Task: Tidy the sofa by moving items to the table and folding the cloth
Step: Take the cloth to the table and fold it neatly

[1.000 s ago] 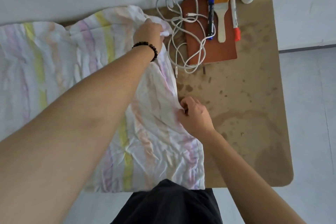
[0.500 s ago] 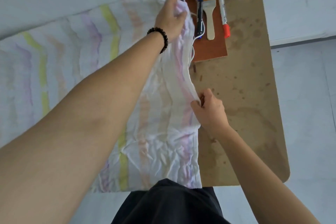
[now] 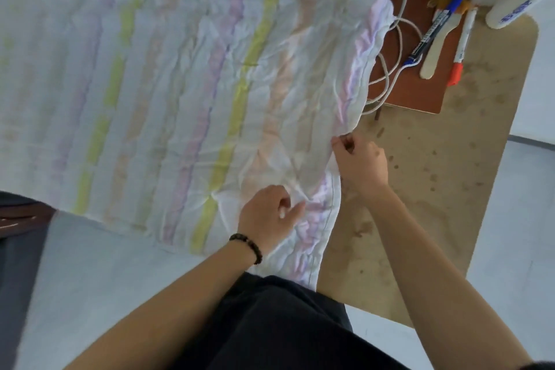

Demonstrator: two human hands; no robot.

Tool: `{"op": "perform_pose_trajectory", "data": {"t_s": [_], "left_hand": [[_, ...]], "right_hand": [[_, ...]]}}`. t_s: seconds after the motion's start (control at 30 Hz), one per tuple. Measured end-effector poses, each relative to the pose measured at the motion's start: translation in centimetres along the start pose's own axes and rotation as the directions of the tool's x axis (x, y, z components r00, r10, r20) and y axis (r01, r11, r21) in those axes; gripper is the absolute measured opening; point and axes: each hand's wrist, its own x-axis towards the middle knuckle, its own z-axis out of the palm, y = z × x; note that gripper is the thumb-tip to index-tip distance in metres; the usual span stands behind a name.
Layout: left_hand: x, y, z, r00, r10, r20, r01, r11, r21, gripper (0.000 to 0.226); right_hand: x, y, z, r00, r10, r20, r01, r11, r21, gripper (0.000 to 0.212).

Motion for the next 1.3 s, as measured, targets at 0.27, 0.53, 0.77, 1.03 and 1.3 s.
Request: {"op": "perform_pose_trajectory", "data": {"t_s": [0.27,0.53,0.77,1.03,1.3], "left_hand": [[-6.2,1.1,4.2,0.998,-0.013,0.069,0.003,0.991,0.137,0.012],[-12.2,0.1,3.2,0.991,-0.121,-0.055,0.111,0.981,-0.158,0.011],[-17.3,1.1,3.6,0.933,-0.145,-0.329,0.103,0.985,-0.140,0.023],[-20.1,2.1,7.1,0.932,-0.205,-0.300,0.181,0.978,-0.103,0.028],[-19.3,4.8,9.3,0.826,-0.412,-0.384,0.374,0.911,-0.173,0.031]], "right_hand": [[-1.8,-0.9,-1.0,0.995,0.090,0.030,-0.095,0.930,0.354,0.030],[-3.9,-3.3,-3.3,0.900,0.159,0.406,-0.410,0.628,0.661,0.022],[-6.4,-4.6,-4.7,0.975,0.102,0.200,-0.203,0.780,0.592,0.021],[-6.6,-3.2,-6.0,0.957,0.141,0.253,-0.268,0.764,0.587,0.010],[-2.5,-5.4,-6.7,0.850,0.013,0.527,-0.420,0.621,0.662,0.043]]}}
